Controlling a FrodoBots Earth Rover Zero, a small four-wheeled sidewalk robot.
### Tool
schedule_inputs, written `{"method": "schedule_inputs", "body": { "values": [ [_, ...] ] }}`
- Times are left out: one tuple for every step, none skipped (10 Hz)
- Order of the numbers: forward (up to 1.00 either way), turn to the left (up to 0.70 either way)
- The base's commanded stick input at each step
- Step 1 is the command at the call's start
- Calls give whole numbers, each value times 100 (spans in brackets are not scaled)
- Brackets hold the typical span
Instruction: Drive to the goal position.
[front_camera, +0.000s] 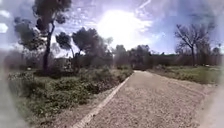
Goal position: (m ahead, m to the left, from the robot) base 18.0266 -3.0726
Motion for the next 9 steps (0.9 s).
{"method": "schedule_inputs", "body": {
  "values": [
    [0,-56],
    [0,-100],
    [0,-100],
    [0,-100],
    [0,-100],
    [0,-100],
    [0,-100],
    [0,-100],
    [0,-100]
  ]
}}
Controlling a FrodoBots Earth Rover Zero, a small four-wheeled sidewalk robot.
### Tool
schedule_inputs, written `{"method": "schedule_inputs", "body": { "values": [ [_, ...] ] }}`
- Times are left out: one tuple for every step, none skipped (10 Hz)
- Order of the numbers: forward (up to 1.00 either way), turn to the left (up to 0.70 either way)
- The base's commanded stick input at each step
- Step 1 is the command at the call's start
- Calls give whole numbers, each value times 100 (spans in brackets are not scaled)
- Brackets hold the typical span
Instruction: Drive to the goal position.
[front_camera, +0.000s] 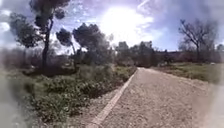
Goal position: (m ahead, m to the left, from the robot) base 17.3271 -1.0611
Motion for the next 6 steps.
{"method": "schedule_inputs", "body": {
  "values": [
    [0,-100],
    [0,-100],
    [0,-95],
    [0,-59],
    [0,-23],
    [0,0]
  ]
}}
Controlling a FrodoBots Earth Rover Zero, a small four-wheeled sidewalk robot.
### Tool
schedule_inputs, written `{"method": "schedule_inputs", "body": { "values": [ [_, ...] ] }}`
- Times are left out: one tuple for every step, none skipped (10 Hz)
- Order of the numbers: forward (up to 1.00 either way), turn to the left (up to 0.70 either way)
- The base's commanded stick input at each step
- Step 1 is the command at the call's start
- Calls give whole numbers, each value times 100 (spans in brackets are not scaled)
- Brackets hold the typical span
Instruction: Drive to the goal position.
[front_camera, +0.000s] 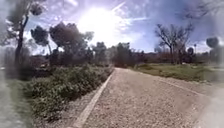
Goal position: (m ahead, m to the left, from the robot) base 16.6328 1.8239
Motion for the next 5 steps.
{"method": "schedule_inputs", "body": {
  "values": [
    [0,0],
    [0,-39],
    [0,-81],
    [0,-100],
    [0,-100]
  ]
}}
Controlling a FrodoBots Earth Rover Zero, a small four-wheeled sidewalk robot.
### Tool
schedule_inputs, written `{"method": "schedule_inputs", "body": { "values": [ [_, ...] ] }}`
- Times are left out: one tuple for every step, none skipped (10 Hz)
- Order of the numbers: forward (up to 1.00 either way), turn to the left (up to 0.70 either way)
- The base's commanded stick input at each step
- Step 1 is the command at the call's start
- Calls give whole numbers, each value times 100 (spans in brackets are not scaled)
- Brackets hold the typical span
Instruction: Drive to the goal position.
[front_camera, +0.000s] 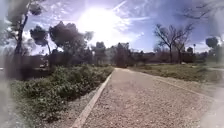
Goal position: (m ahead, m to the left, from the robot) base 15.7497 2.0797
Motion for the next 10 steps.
{"method": "schedule_inputs", "body": {
  "values": [
    [0,-92],
    [0,-36],
    [0,-16],
    [0,-61],
    [0,-100],
    [0,-100],
    [0,-100],
    [43,-74],
    [100,-40],
    [100,-40]
  ]
}}
